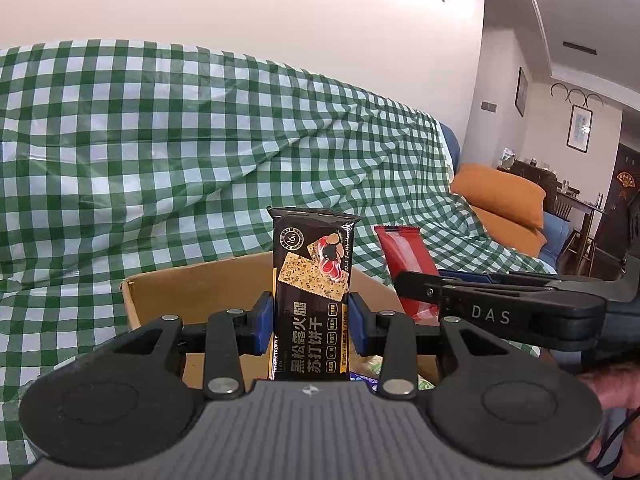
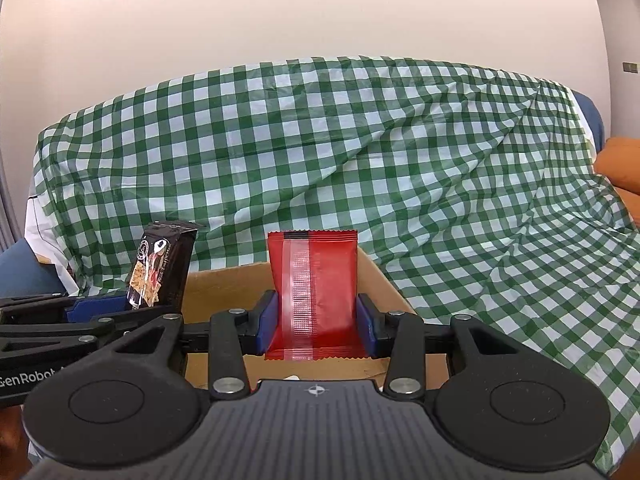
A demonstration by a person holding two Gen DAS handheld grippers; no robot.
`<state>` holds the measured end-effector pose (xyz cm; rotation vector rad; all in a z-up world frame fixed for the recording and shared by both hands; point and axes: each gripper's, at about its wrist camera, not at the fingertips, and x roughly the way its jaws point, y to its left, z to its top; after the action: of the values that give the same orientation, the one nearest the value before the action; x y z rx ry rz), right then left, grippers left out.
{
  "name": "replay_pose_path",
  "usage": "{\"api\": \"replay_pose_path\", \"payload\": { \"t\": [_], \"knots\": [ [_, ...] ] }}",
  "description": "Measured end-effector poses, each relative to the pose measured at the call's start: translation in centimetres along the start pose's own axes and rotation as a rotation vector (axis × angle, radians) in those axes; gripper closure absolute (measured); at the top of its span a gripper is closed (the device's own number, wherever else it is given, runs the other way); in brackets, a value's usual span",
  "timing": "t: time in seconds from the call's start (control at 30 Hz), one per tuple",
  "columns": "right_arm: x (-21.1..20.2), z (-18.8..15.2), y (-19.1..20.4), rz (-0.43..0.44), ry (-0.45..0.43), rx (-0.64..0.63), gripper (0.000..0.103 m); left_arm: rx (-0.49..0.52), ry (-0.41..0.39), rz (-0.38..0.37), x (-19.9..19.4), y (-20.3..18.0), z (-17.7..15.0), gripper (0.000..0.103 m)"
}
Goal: Organize snacks
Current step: 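Carry the cracker bar and red packet over the cardboard box, then open both tools to drop the cracker bar and red packet into the box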
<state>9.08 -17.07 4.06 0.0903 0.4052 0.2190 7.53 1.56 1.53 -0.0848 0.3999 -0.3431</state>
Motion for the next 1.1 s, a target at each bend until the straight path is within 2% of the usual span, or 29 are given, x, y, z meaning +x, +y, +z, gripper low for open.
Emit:
{"api": "replay_pose_path", "payload": {
  "t": [0.23,0.3,0.33,0.4,0.43,0.47,0.57,0.67,0.73,0.8,0.87,0.93,1.03,1.1],
  "knots": [
    [0.1,0.0,-0.1,-0.006,0.000,-0.001,0.060,-0.004,0.002,-0.009,0.0,-0.1,0.1,0.061],
    [0.1,0.0,-0.1,-0.007,0.002,-0.002,0.059,-0.020,0.034,-0.051,0.3,0.1,0.1,0.060],
    [0.2,0.0,-0.1,-0.007,0.009,-0.002,0.058,-0.030,0.058,-0.077,0.6,0.1,0.1,0.057],
    [0.7,-0.2,-0.1,-0.014,0.046,-0.005,0.050,-0.007,0.056,-0.057,0.7,-0.2,0.0,0.045],
    [1.0,-0.3,0.0,-0.030,0.072,-0.009,0.035,0.004,0.051,-0.051,0.6,-0.3,0.0,0.039],
    [1.2,-0.4,-0.1,-0.048,0.082,-0.010,0.027,0.004,0.049,-0.048,0.5,-0.3,0.0,0.036],
    [1.2,-0.3,-0.5,-0.058,0.082,0.013,0.024,-0.013,0.048,-0.028,0.5,0.2,0.0,0.034],
    [1.2,-0.3,-1.0,-0.064,0.089,0.023,0.019,-0.018,0.041,0.001,0.1,0.5,-0.2,0.022],
    [1.1,-0.4,-1.2,-0.064,0.090,0.020,0.013,-0.014,0.038,0.006,-0.6,0.3,-0.2,0.019],
    [1.1,-0.4,-1.3,-0.053,0.090,0.023,0.009,-0.018,0.035,0.007,-1.5,-0.1,-0.2,0.018],
    [0.6,-0.5,-1.5,-0.029,0.086,0.023,0.003,-0.037,0.032,0.038,-2.7,-0.7,-0.2,0.018],
    [-0.4,-0.5,-1.6,-0.018,0.073,0.016,0.001,-0.045,0.068,0.052,-3.5,-1.6,0.0,0.018],
    [-1.9,-0.3,-2.2,-0.007,0.071,-0.001,0.001,-0.083,0.138,0.117,-4.7,-2.8,0.6,0.017],
    [-3.1,-0.3,-2.9,0.009,0.079,0.009,0.001,-0.145,0.218,0.155,-5.1,-3.1,0.7,0.016]
  ]
}}
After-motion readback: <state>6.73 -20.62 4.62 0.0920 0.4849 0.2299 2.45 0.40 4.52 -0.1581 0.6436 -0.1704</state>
